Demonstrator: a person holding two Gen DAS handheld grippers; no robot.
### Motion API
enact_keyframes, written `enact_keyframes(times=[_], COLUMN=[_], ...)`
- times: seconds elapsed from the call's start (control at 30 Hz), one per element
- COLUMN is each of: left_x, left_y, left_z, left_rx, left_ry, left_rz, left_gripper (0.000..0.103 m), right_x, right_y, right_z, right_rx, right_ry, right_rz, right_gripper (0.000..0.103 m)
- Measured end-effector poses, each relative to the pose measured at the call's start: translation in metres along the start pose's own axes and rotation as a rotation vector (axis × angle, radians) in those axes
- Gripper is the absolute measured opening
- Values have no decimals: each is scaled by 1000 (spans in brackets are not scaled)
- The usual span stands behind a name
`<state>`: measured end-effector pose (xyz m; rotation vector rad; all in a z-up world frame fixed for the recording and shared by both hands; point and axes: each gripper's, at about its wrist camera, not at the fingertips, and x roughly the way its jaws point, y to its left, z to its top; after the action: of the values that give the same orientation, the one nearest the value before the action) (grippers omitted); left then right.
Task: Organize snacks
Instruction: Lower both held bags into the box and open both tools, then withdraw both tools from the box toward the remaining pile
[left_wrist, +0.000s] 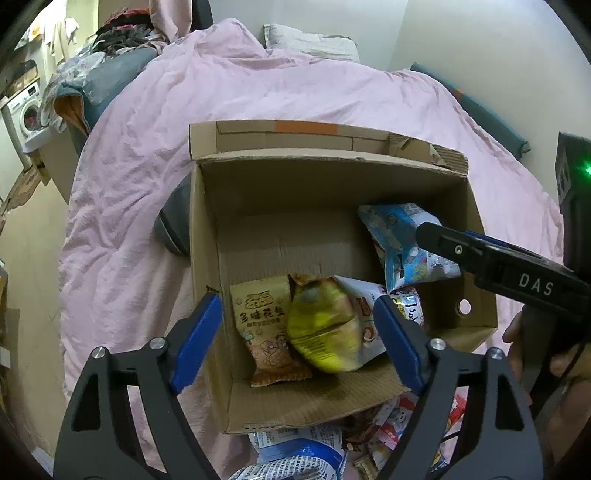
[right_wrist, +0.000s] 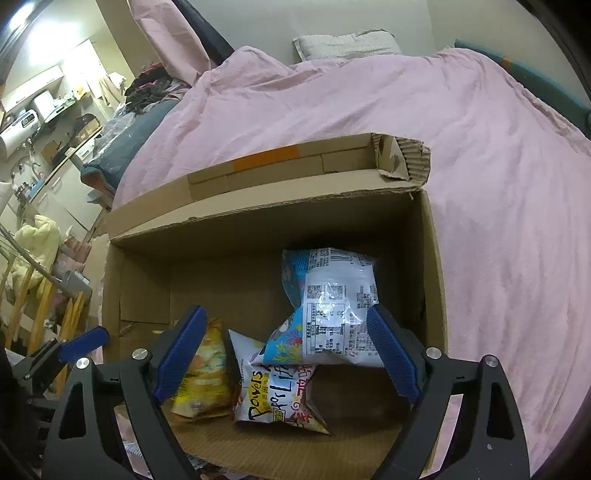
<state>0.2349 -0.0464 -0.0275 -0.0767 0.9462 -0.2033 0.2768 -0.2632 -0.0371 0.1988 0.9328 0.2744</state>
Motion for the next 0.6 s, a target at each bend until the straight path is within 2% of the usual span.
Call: enact_keyframes(times=[0.23, 0.4, 0.6], left_x=[-4, -8, -39], left_y=[2, 4, 4], left_z=[-1, -2, -3], left_rx=[-5, -32, -14], left_ry=[-8, 9, -59], left_rz=[7, -51, -33], left_gripper=[82, 82, 82], right_x=[-8, -24, -52], right_y=[-6, -10, -3], right_z=[-4, -9, -20], right_rx=[19, 70, 62], right_ry=[-6, -40, -90], right_rz=[-8, -25, -4], right_gripper=[91, 91, 91])
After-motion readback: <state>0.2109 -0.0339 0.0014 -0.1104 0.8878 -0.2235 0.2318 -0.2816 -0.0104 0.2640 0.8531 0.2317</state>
